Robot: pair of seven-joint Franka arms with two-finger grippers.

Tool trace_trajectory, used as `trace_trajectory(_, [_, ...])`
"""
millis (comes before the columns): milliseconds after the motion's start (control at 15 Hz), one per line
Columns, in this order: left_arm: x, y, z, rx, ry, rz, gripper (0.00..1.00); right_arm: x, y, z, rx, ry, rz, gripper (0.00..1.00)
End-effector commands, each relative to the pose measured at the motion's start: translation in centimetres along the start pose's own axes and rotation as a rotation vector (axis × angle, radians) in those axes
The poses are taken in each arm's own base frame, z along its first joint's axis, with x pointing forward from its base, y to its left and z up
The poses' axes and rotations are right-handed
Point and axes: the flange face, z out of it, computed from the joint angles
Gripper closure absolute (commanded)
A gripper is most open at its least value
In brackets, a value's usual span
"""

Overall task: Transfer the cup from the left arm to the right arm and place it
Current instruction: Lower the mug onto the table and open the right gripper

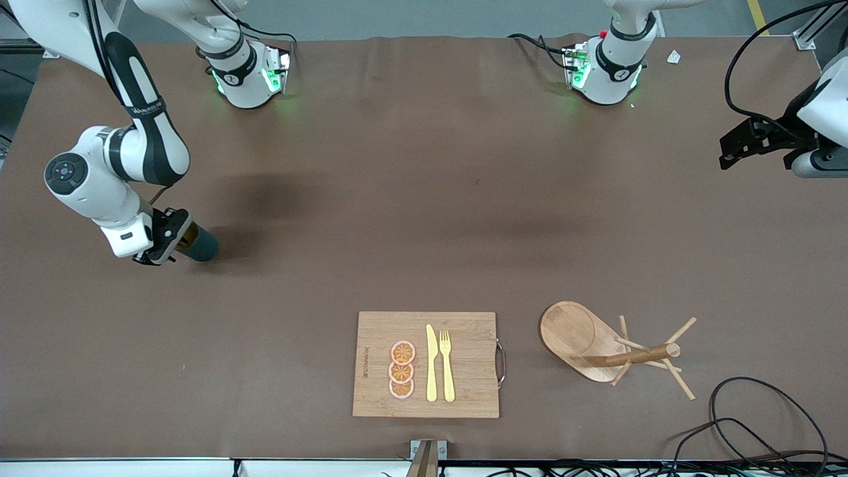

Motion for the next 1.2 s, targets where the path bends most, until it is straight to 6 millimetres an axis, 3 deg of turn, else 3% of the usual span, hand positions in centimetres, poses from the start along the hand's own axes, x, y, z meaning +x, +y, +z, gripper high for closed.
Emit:
trace_trajectory(0, [-0.6,-0.2,-0.4,-0.010,0.013,0.005,0.00,0.4,1.6,-2.4,0.040,-0.006,0.030,0.00])
trace_trajectory(200, [-0.7,-0.1,-0.7,-0.009,0.015,0.006,0.00,2.2,2.9,-5.9,0.131,-0.046,0.178,0.00])
trace_trajectory(467, [-0.6,-0.2,-0.8,-0.005,0.014,0.004,0.00,5.5,1.6,-11.4,0.170,-0.094,0.505,0.00])
trace_trajectory(800, [-0.9,0.2,-0.9,0.003,0.005,0.004,0.00,5.7,2.2,-18.3,0.241,-0.149,0.751,0.00])
trace_trajectory(933, [-1.1,0.5,0.1,-0.007,-0.008,0.007,0.00,5.6,2.6,-21.5,0.279,-0.163,0.829,0.00])
trace_trajectory(1133, [-1.3,0.8,0.0,-0.009,0.009,0.011,0.00,5.0,2.9,-24.5,0.294,-0.181,0.878,0.00])
